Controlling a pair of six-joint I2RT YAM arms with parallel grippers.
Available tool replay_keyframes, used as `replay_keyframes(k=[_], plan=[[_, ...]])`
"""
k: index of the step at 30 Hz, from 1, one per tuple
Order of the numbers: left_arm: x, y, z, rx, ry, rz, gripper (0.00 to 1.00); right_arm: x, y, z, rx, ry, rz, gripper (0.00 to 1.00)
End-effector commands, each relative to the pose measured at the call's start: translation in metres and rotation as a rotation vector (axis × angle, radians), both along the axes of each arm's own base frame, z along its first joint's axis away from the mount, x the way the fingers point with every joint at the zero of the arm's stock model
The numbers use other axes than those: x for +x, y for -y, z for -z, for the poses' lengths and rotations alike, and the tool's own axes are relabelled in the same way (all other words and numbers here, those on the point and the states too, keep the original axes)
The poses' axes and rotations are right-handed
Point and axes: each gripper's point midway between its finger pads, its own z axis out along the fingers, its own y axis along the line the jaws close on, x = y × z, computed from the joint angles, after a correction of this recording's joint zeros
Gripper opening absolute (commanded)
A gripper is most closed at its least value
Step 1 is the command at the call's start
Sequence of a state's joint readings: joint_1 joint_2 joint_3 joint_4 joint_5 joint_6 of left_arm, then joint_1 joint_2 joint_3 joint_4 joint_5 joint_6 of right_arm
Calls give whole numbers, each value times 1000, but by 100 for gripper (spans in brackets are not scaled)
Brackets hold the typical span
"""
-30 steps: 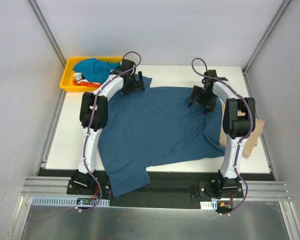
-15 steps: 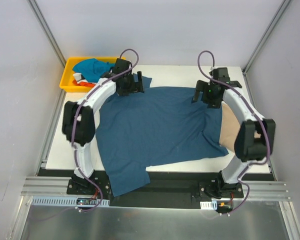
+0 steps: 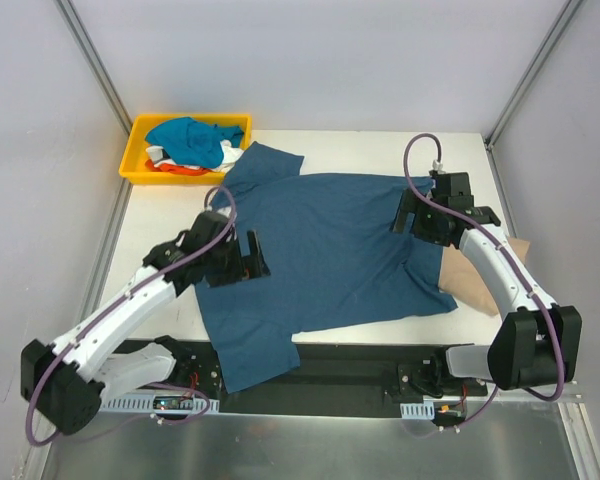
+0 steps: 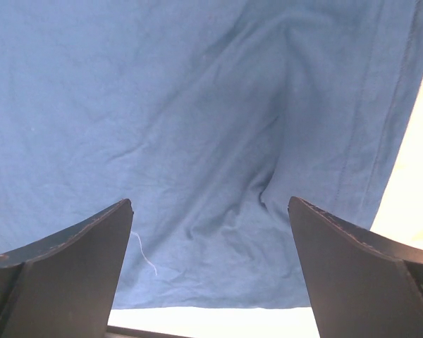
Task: Fold and stack the t-shirts
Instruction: Flatten the tshirt out
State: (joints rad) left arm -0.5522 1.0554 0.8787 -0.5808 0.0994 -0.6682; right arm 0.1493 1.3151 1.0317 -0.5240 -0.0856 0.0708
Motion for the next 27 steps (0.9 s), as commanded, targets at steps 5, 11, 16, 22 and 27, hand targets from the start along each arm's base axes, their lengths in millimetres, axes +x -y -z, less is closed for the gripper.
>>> replay_keyframes(k=[5,11,16,22,27], plan=[[-121,-26,67,14,-389,-100,99,17,5,-9,-16,96,32,97],[-158,-32,73,29,-512,-135,99,21,8,6,-45,54,36,97],[-181,-36,78,48,-586,-144,98,22,6,12,-33,42,24,97],[-203,-49,85,145,-674,-144,92,22,7,11,-31,45,22,97],[-214,-66,93,219,-711,-184,81,21,8,13,-27,38,23,97]])
